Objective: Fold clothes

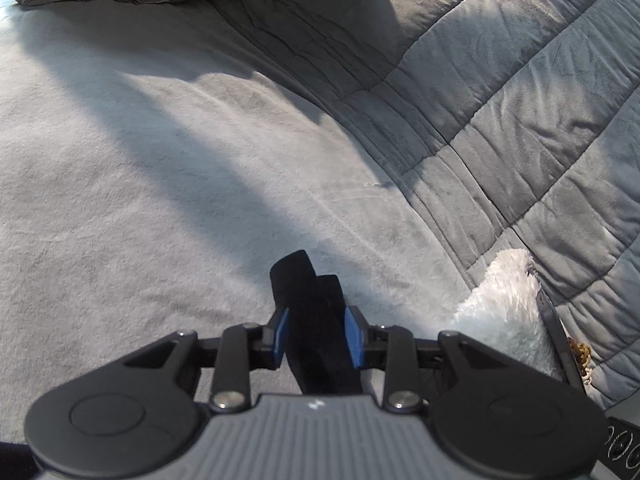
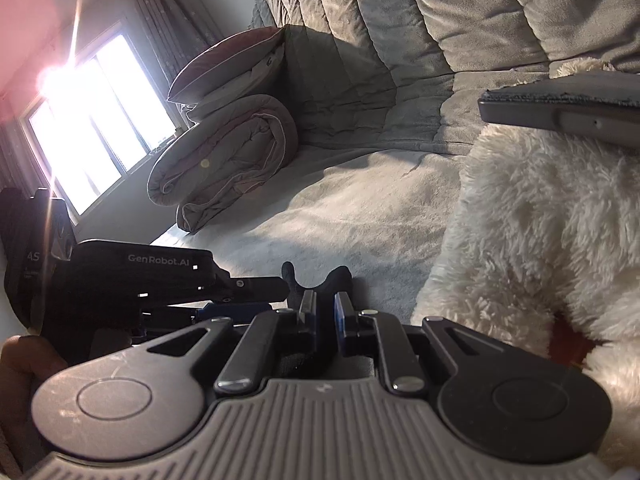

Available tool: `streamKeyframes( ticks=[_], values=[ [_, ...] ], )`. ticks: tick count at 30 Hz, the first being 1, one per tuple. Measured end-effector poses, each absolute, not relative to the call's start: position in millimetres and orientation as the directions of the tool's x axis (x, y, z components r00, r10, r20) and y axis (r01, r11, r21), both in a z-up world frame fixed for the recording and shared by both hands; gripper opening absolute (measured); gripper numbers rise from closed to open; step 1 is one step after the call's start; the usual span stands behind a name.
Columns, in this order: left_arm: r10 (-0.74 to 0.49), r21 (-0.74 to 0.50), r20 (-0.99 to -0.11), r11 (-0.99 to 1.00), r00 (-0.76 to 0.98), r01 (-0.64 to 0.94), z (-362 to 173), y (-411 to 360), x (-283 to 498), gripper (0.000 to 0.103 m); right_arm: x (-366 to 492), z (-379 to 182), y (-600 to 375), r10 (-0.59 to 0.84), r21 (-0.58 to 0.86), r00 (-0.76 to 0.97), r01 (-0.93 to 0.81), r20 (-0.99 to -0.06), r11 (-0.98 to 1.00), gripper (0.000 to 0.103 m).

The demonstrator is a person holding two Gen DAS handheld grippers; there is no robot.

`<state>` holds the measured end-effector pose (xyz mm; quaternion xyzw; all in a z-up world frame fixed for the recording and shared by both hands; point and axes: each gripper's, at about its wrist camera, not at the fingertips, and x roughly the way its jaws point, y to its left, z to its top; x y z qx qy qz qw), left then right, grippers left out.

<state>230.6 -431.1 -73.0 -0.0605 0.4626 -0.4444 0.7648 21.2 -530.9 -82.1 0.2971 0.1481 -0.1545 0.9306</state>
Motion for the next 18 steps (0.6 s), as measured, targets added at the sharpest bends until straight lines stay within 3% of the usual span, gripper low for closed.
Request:
streamKeyframes(
  ticks=[6,7,8,10,12,13,18],
  values=[
    [-0.687,-0.456,-0.691,0.655,0.224,0.603,-82.7,-445.2,236.1,0.028,23.0,-83.3,-533.3,-0.171,0.525,0.916,0.354,-0.364,0.774,0.015],
    [-0.684,-0.449,-0.692,0.659,0.232,0.604,-82.7,-445.8,236.5,0.023,23.7,-83.5,-532.8,-0.162,0.527,0.917,0.346,-0.364,0.777,0.015],
    [-0.684,-0.443,-0.689,0.659,0.240,0.608,-81.6,-445.6,236.2,0.006,24.5,-83.7,-532.2,-0.152,0.528,0.919,0.337,-0.363,0.780,0.016],
    [-0.702,-0.439,-0.666,0.641,0.251,0.629,-73.2,-441.9,233.4,0.005,25.2,-82.8,-530.8,-0.139,0.525,0.923,0.322,-0.358,0.788,0.019],
    [-0.743,-0.453,-0.626,0.594,0.237,0.664,-58.4,-436.1,228.8,0.005,24.3,-80.6,-528.7,-0.131,0.522,0.929,0.306,-0.346,0.796,0.037],
    [-0.761,-0.458,-0.608,0.568,0.225,0.684,-50.7,-433.9,226.2,0.005,23.6,-78.8,-527.6,-0.130,0.517,0.930,0.303,-0.343,0.801,0.040],
    [-0.811,-0.478,-0.581,0.416,0.076,0.773,-20.7,-435.5,209.9,0.005,14.4,-67.8,-525.1,-0.173,0.479,0.928,0.322,-0.330,0.816,0.040]
  ],
)
